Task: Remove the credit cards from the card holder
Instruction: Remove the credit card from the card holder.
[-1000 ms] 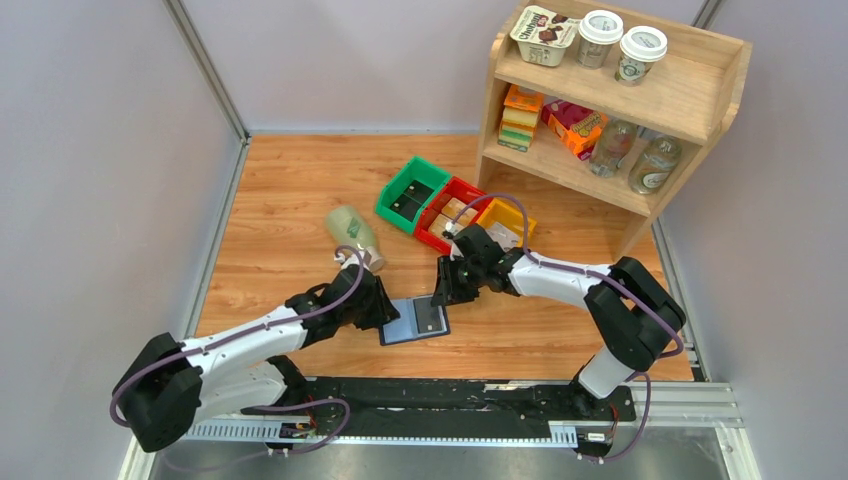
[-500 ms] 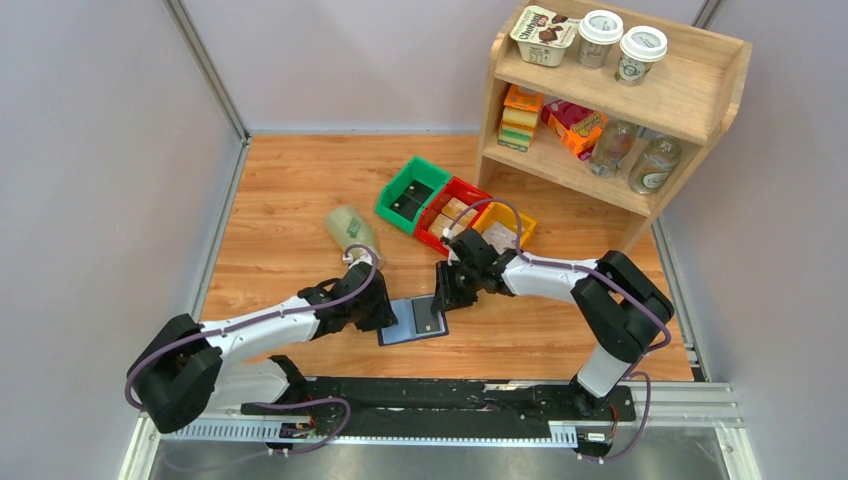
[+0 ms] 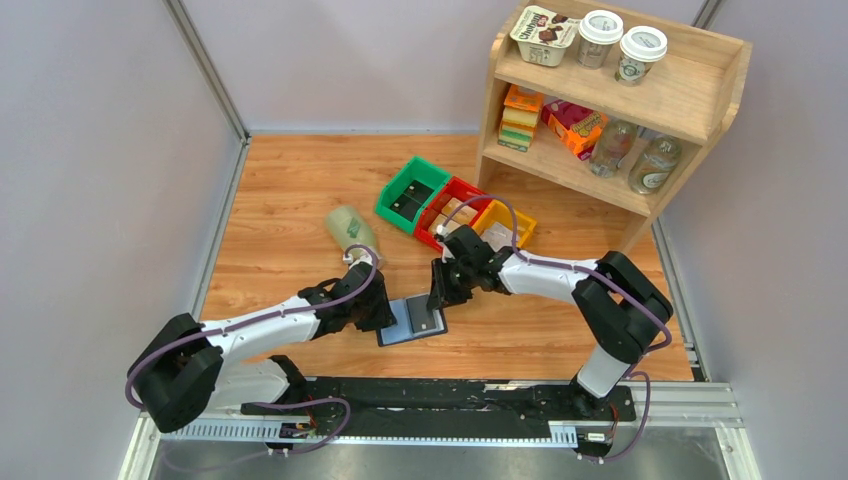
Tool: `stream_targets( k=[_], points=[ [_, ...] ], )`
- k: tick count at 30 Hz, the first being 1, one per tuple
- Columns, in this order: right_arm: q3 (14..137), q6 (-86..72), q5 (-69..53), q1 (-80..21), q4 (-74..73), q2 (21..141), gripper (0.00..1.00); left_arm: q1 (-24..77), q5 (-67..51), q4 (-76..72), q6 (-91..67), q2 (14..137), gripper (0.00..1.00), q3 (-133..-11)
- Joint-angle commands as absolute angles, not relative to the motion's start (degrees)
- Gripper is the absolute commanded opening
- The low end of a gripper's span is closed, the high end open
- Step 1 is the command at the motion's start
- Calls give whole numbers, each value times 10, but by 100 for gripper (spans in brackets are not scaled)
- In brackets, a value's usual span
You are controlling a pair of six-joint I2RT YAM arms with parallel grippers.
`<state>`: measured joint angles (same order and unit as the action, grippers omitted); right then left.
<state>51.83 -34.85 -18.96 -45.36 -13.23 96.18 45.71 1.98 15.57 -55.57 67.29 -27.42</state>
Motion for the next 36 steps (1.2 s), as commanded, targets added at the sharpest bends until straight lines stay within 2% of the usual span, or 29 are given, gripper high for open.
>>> stream_targets(
  k=[1,12,15,20,26,30,31,33,36],
  points=[
    [546,-345,-192,-465,-131,965,23,459,15,160,-547,679,31,-275],
    [556,-340,-196,-492,-134,1009,8,459,6,98,-572,648,29,-234],
    [556,-349,-217,-494,-127,1003,0,459,4,88,-583,643,28,-223],
    [562,-366,-236,-494,-114,981,0,458,16,101,-593,608,26,-214],
    [557,-374,-216,-494,-114,974,4,459,79,211,-586,537,27,-238],
    [553,-381,-210,-495,-111,973,9,459,101,278,-535,541,50,-276],
    [553,-381,-209,-494,-111,970,9,459,104,289,-527,553,59,-290],
    [555,-381,-207,-494,-113,968,12,458,112,318,-511,569,67,-308],
    [560,-382,-200,-494,-124,969,17,459,130,351,-493,589,68,-324]
  ],
)
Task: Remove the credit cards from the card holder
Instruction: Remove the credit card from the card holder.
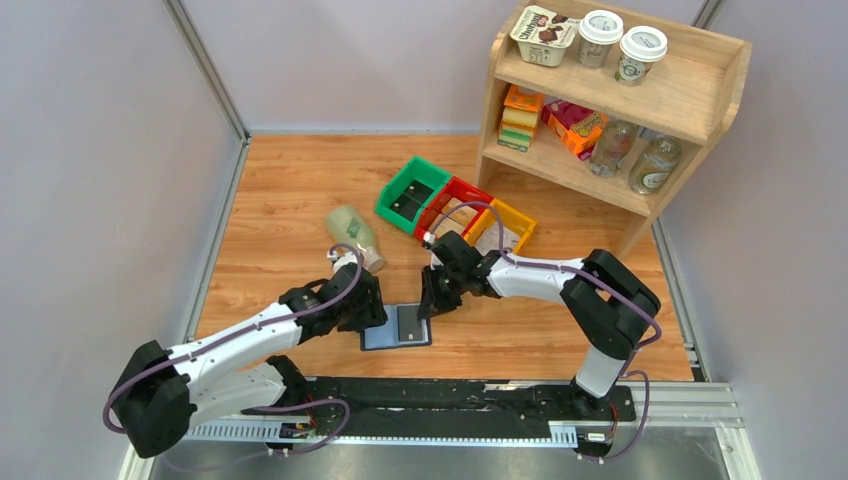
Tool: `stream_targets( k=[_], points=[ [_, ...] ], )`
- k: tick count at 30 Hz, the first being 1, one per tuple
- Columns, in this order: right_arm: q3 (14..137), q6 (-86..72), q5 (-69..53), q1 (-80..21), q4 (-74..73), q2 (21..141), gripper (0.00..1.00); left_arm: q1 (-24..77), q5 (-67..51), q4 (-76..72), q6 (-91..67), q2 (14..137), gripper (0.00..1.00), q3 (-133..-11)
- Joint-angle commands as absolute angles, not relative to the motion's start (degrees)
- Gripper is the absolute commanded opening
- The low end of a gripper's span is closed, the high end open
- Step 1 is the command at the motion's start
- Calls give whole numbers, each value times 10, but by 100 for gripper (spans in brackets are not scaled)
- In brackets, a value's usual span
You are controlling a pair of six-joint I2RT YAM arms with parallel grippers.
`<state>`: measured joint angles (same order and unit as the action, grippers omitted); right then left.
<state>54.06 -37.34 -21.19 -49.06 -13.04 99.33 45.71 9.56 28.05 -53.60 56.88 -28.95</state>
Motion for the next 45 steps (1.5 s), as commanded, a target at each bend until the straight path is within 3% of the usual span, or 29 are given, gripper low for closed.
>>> stream_targets(
  k=[1,7,16,32,34,41,45],
  points=[
    [560,-383,-197,-494,-126,971,18,459,132,355,-490,599,69,-330],
    [560,-392,-194,-497,-127,983,22,459,120,364,-489,643,66,-333],
    [565,-397,-190,-510,-132,1004,22,459,65,306,-510,672,45,-306],
    [573,-390,-171,-515,-151,1017,24,459,34,246,-548,648,36,-280],
    [567,-392,-172,-515,-148,1020,23,459,46,254,-555,634,38,-278],
    [544,-395,-172,-515,-134,1028,22,459,76,261,-558,532,57,-284],
    [536,-396,-178,-515,-124,1029,22,459,55,244,-548,513,62,-305]
  ],
)
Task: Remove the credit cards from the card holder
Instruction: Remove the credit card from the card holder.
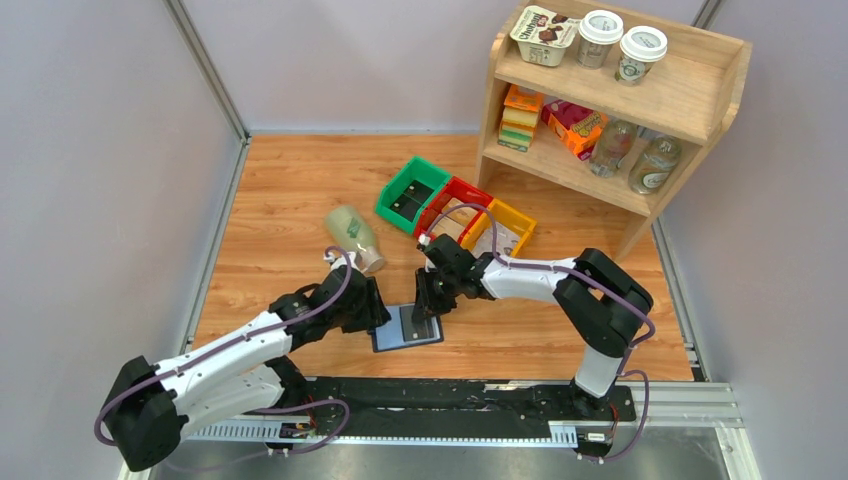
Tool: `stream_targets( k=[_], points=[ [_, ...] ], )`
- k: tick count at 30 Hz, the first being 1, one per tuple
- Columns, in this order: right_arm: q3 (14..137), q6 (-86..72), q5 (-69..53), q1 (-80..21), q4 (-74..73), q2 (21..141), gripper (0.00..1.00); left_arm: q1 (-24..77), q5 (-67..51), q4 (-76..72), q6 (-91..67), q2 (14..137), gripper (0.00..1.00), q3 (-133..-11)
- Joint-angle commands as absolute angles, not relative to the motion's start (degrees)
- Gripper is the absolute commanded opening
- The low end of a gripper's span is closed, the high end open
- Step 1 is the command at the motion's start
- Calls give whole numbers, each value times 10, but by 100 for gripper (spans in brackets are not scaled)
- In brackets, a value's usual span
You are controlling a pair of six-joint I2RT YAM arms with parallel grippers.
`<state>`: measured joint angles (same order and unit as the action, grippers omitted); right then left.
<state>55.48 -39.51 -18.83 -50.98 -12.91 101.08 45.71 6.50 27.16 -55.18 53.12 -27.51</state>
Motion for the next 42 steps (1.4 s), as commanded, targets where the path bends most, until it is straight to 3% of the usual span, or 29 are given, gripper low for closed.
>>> stream_targets(
  k=[1,14,37,42],
  points=[
    [534,-396,-178,-514,-123,1029,22,459,41,229,-549,512,62,-308],
    [507,-410,-195,-512,-88,1033,21,432,-34,-46,-659,563,60,-158],
    [438,-461,-250,-483,-5,1083,17,421,-70,-79,-708,627,59,-121],
    [432,-462,-255,-480,17,1084,17,421,-81,-145,-702,625,52,-116]
  ],
)
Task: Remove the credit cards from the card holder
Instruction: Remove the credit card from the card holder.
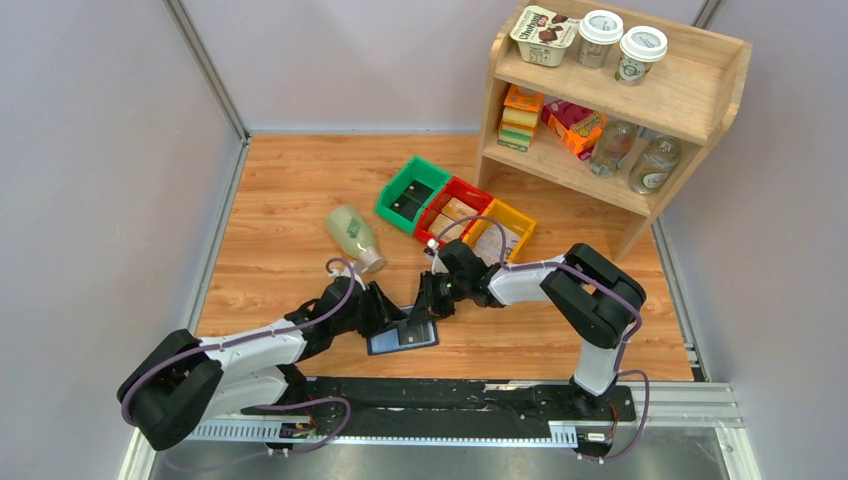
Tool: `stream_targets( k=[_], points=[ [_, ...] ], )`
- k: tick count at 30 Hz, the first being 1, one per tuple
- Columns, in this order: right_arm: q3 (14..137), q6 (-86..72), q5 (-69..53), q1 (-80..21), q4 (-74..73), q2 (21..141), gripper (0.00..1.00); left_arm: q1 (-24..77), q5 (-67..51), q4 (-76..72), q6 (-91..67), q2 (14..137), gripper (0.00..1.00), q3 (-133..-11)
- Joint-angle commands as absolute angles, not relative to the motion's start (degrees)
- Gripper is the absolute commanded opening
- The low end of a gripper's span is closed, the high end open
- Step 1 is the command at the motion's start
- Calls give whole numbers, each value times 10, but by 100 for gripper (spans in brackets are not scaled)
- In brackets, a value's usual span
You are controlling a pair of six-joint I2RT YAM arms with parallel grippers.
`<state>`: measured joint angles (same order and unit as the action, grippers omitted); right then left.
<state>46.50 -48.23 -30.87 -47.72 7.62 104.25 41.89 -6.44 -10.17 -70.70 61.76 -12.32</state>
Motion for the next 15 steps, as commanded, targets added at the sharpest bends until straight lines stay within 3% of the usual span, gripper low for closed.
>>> stream_targets(
  k=[1,8,11,15],
  points=[
    [433,-461,-255,-480,17,1084,17,421,-81,-155,-706,622,47,-113],
    [429,-469,-282,-475,53,1090,17,421,-76,-297,-701,590,19,-56],
    [433,-468,-287,-474,58,1085,16,421,-82,-313,-688,581,1,-56],
    [446,-458,-285,-474,47,1063,17,421,-80,-242,-664,574,0,-88]
  ],
)
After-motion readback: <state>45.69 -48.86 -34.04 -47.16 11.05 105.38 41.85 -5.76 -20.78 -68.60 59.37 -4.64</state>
